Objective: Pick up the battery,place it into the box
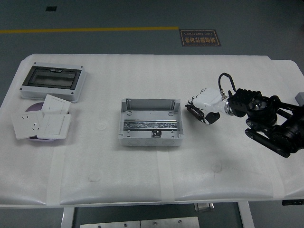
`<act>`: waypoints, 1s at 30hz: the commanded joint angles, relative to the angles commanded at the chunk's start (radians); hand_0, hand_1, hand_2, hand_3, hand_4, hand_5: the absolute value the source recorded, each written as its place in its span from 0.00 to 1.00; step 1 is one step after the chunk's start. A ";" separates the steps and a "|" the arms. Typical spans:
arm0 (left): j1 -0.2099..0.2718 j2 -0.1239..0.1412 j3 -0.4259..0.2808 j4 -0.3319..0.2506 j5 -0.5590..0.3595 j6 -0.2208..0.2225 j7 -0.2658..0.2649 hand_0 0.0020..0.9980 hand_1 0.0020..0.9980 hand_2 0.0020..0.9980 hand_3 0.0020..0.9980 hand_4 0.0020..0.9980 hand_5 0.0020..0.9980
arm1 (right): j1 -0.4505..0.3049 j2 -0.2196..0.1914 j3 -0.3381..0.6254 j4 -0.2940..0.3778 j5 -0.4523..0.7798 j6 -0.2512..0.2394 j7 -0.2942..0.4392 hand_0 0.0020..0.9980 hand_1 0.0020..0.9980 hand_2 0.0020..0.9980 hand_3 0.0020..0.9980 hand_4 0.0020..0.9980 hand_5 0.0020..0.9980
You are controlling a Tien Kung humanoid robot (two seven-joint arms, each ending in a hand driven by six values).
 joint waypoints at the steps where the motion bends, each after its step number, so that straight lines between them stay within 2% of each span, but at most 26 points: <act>1: 0.000 0.000 0.001 0.000 -0.001 0.000 -0.001 0.68 0.68 0.58 0.64 0.63 0.33 | -0.001 0.000 -0.001 -0.001 0.002 -0.002 0.000 0.81 0.70 0.78 0.81 0.38 0.02; 8: -0.001 -0.001 0.000 0.000 -0.002 0.004 -0.003 0.68 0.68 0.58 0.64 0.63 0.33 | 0.013 -0.014 -0.024 0.010 0.037 -0.043 -0.015 0.80 0.69 0.76 0.79 0.37 0.02; 15: -0.003 -0.001 -0.005 0.000 0.000 0.007 -0.004 0.68 0.68 0.58 0.64 0.63 0.34 | 0.036 -0.038 -0.079 0.032 0.105 -0.126 -0.054 0.79 0.69 0.75 0.78 0.37 0.02; 18: -0.004 -0.001 -0.002 0.000 -0.004 0.007 -0.005 0.68 0.68 0.58 0.64 0.63 0.34 | 0.041 -0.044 -0.090 0.034 0.123 -0.142 -0.062 0.79 0.69 0.75 0.78 0.37 0.02; 24: -0.005 0.001 0.001 -0.001 -0.005 0.006 -0.003 0.68 0.68 0.59 0.64 0.62 0.34 | 0.041 -0.042 -0.088 0.028 0.134 -0.130 -0.058 0.78 0.68 0.74 0.78 0.37 0.02; 30: -0.006 -0.001 0.000 0.000 -0.003 0.003 -0.002 0.68 0.68 0.59 0.64 0.63 0.34 | 0.049 -0.043 -0.113 0.025 0.165 -0.094 -0.080 0.78 0.68 0.74 0.78 0.36 0.02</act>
